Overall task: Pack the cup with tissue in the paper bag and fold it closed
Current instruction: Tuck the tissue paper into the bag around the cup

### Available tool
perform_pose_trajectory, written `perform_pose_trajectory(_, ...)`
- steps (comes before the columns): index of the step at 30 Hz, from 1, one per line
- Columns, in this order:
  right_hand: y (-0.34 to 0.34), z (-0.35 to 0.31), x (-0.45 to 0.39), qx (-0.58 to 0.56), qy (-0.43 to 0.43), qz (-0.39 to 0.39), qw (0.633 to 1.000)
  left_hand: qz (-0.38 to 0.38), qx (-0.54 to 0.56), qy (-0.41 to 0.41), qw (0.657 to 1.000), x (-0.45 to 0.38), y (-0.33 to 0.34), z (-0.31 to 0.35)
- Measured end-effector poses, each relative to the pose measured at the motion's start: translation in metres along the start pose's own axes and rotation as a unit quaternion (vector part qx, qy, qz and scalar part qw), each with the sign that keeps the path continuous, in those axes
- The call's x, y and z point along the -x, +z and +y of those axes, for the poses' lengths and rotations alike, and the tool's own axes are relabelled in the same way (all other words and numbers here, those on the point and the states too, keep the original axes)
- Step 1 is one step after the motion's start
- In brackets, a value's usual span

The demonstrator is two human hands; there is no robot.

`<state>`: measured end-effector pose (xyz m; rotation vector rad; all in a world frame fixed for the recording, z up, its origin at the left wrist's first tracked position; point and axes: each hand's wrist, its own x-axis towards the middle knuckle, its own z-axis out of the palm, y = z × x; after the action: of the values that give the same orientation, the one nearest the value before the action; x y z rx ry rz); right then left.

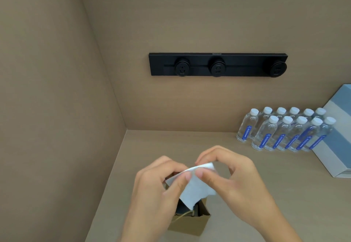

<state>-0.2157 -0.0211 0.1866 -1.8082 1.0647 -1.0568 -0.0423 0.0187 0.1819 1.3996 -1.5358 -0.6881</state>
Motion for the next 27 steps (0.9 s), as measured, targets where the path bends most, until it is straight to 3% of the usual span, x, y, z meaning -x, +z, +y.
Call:
perform_pose_trajectory(3,-0.008,0.018,-0.003,-0.187,0.108,0.012,0.976,0.024,0.168,-0.087,0.982,-0.003,0.005,-0.004)
perform_pose_trajectory(4,-0.006,0.026,-0.001,-0.268,0.144,-0.009,0.953,0.029,0.211,-0.107,0.971,-0.004,0.007,-0.006)
perform_pose_trajectory(7,0.018,0.037,0.011,-0.513,0.175,-0.104,0.834,0.046,0.261,-0.136,0.955,-0.004,0.012,-0.014)
perform_pose_trajectory(8,0.026,0.038,0.014,-0.548,0.176,-0.111,0.81,0.049,0.267,-0.142,0.952,-0.004,0.014,-0.018)
perform_pose_trajectory(10,0.033,0.043,0.019,-0.554,0.188,-0.058,0.809,0.052,0.264,-0.158,0.95,-0.001,0.019,-0.027)
perform_pose_trajectory(11,0.032,0.045,0.02,-0.531,0.195,-0.019,0.824,0.065,0.256,-0.166,0.95,0.0,0.02,-0.034)
perform_pose_trajectory(13,0.025,0.049,0.022,-0.378,0.187,0.051,0.905,0.116,0.19,-0.17,0.96,0.004,0.021,-0.055)
perform_pose_trajectory(14,0.02,0.049,0.024,-0.226,0.187,0.07,0.954,0.136,0.121,-0.162,0.97,0.006,0.021,-0.069)
perform_pose_trajectory(15,0.017,0.049,0.026,-0.056,0.188,0.064,0.978,0.133,0.047,-0.158,0.977,0.008,0.02,-0.081)
perform_pose_trajectory(17,0.021,0.048,0.026,0.193,0.188,-0.043,0.962,0.058,-0.068,-0.166,0.982,0.01,0.024,-0.099)
perform_pose_trajectory(18,0.027,0.047,0.025,0.258,0.175,-0.108,0.944,0.007,-0.098,-0.166,0.981,0.011,0.028,-0.107)
perform_pose_trajectory(22,0.051,0.037,0.018,0.314,0.105,-0.224,0.916,-0.08,-0.15,-0.135,0.976,0.007,0.042,-0.119)
perform_pose_trajectory(27,0.04,0.03,0.024,0.253,0.125,-0.208,0.937,-0.108,-0.137,-0.127,0.977,0.005,0.041,-0.135)
